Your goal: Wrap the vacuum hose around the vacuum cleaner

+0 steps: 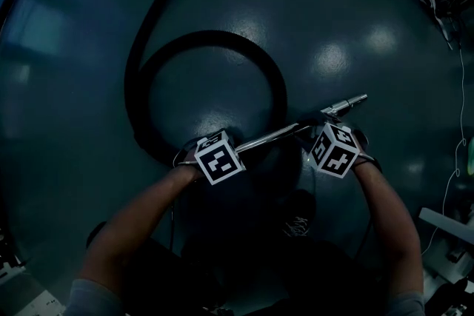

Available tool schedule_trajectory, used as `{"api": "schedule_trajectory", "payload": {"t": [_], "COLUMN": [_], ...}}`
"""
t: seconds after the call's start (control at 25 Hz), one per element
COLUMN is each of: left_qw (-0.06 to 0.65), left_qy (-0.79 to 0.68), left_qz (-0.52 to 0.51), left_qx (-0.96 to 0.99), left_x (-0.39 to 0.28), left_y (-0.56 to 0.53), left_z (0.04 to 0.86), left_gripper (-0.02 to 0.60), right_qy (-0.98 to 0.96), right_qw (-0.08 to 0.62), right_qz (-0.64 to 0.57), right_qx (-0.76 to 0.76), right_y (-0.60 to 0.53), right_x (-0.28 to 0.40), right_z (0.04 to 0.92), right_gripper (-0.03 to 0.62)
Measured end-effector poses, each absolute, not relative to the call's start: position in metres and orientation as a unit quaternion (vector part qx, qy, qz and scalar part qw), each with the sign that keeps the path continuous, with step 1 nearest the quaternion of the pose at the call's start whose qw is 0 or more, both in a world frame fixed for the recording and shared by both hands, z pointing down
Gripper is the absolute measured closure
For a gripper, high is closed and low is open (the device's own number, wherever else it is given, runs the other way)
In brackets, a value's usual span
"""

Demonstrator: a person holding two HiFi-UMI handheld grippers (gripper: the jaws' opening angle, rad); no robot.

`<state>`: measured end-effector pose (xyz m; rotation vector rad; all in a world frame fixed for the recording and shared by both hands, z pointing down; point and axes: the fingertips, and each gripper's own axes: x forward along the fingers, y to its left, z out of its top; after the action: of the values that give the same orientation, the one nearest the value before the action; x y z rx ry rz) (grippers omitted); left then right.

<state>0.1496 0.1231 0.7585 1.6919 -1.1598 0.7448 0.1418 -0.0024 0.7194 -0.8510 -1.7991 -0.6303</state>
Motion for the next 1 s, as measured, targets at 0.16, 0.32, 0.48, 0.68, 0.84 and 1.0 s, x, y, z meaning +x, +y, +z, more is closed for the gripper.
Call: {"api": "schedule_trajectory", "payload": {"t": [0.16, 0.32, 0.48, 0.68, 0.84, 1.0], "left_qw": [0.461, 0.459, 0.446, 0.431, 0.442, 0.443], "left_qy": [-0.470, -0.470, -0.478, -0.461, -0.454, -0.450], "left_qz": [0.301, 0.295, 0.297, 0.338, 0.340, 0.339], "left_qx": [0.690, 0.694, 0.696, 0.698, 0.695, 0.697], "left_x": [0.148, 0.147, 0.141, 0.139, 0.141, 0.142], "left_y": [0.120, 0.118, 0.116, 0.123, 0.125, 0.117], "left_z": [0.757, 0.753, 0.735, 0.737, 0.746, 0.751], "left_gripper": [0.397, 0.397, 0.397, 0.397, 0.397, 0.397], "right_qy": [-0.806, -0.841, -0.841, -0.815, -0.792, -0.770], "right_qw": [0.498, 0.498, 0.480, 0.435, 0.427, 0.409], "right_qz": [-0.135, 0.032, 0.225, 0.382, 0.436, 0.490], "right_qx": [-0.291, -0.210, -0.111, -0.028, -0.001, 0.018], "right_y": [-0.007, -0.016, -0.031, -0.039, -0.037, -0.041], "right_x": [0.151, 0.166, 0.167, 0.154, 0.156, 0.154], "right_z": [0.700, 0.703, 0.724, 0.733, 0.734, 0.743], "right_gripper": [0.502, 0.423, 0.376, 0.352, 0.352, 0.352]}}
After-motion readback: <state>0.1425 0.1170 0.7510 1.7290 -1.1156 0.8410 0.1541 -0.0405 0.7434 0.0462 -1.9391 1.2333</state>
